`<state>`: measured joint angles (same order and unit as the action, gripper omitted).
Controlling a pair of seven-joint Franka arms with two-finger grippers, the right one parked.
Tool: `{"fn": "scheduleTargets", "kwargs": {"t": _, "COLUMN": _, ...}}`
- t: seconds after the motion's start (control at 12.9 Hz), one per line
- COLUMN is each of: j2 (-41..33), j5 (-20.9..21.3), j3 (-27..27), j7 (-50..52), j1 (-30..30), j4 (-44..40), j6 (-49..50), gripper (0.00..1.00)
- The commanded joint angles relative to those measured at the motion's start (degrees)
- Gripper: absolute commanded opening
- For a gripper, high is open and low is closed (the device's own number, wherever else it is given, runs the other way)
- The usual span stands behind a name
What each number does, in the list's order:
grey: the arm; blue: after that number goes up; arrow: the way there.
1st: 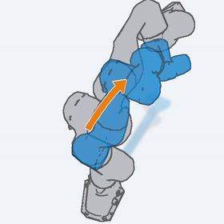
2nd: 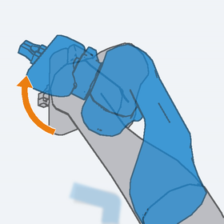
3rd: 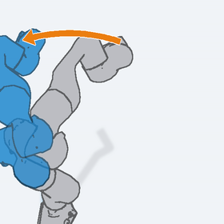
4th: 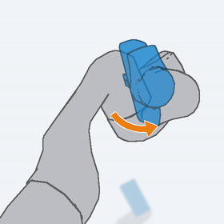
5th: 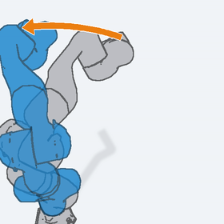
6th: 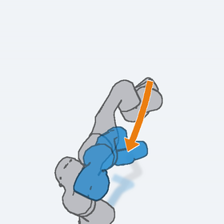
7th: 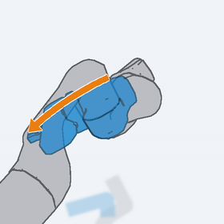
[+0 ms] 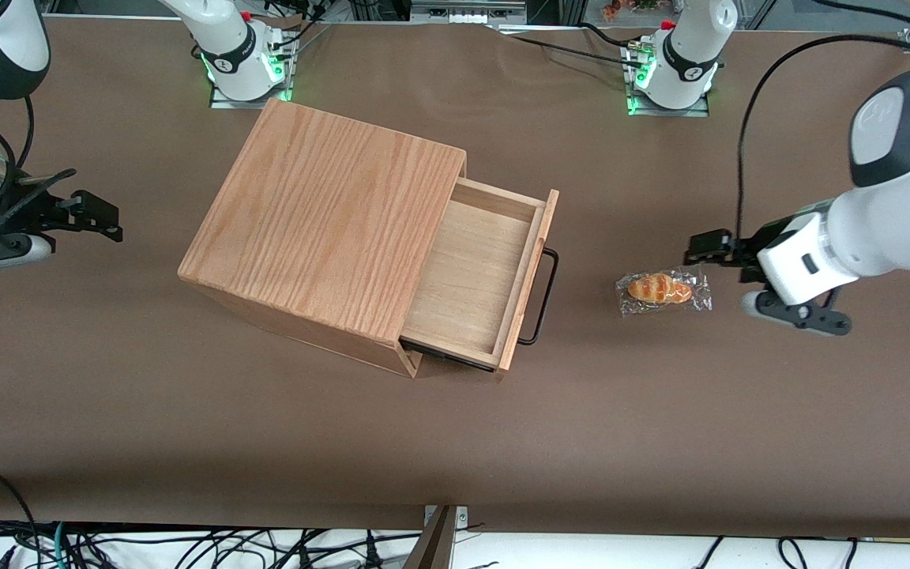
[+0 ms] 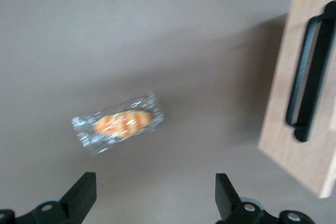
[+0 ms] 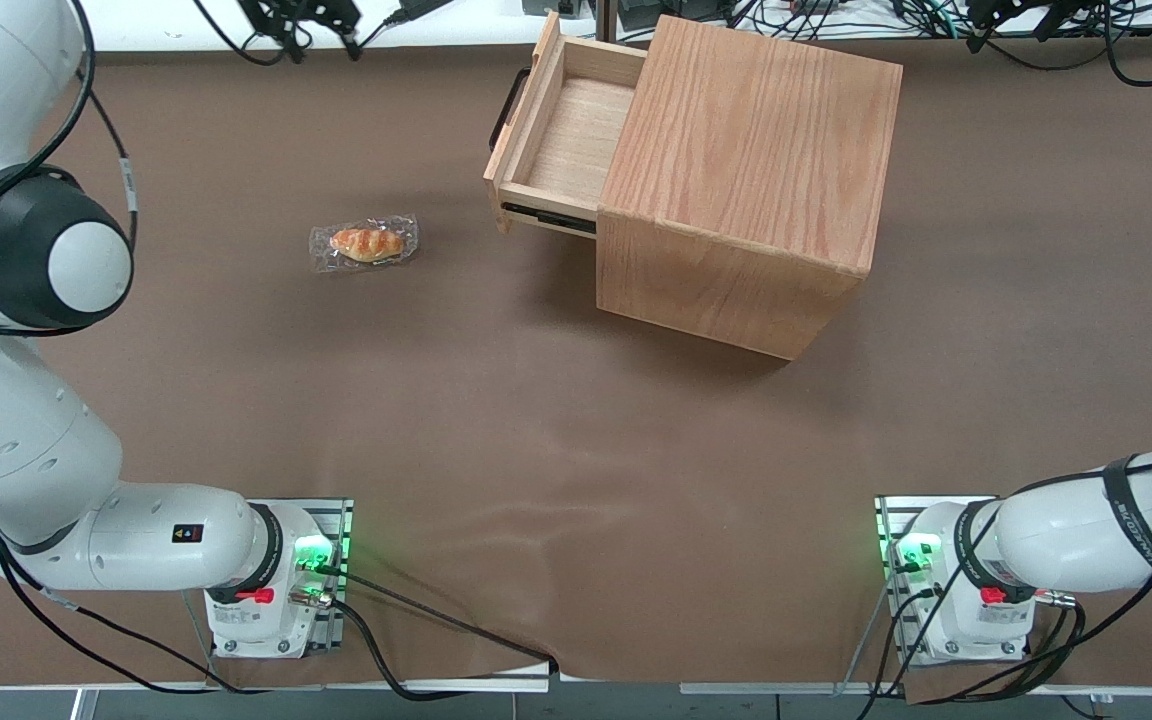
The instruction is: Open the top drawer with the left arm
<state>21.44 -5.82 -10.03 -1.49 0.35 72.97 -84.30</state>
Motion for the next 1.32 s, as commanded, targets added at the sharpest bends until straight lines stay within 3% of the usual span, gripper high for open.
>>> {"fn": "scheduleTargets", "kwargs": {"t": 0.0, "j2": -3.4, "j5": 6.2, "j3": -0.6, "j7": -0.7, "j1": -0.6, "j4": 0.5, "j6": 3.5, "gripper": 1.0}}
{"fn": "scheduleTargets", "kwargs": {"t": 0.23, "j2": -12.0, "j5": 7.6, "j3": 0.6, "j7": -0.4, "j1": -0.6, "j4": 8.9, "j6": 2.4, "gripper": 1.0}}
{"fn": "scheduleTargets", "kwargs": {"t": 0.54, "j2": -21.9, "j5": 6.9, "j3": 1.4, "j7": -1.3, "j1": 0.1, "j4": 24.1, "j6": -10.1, "gripper": 1.0}}
{"fn": "scheduleTargets", "kwargs": {"t": 1.24, "j2": -22.5, "j5": 6.4, "j3": 1.4, "j7": -2.9, "j1": 1.0, "j4": 22.2, "j6": -9.2, "gripper": 1.0}}
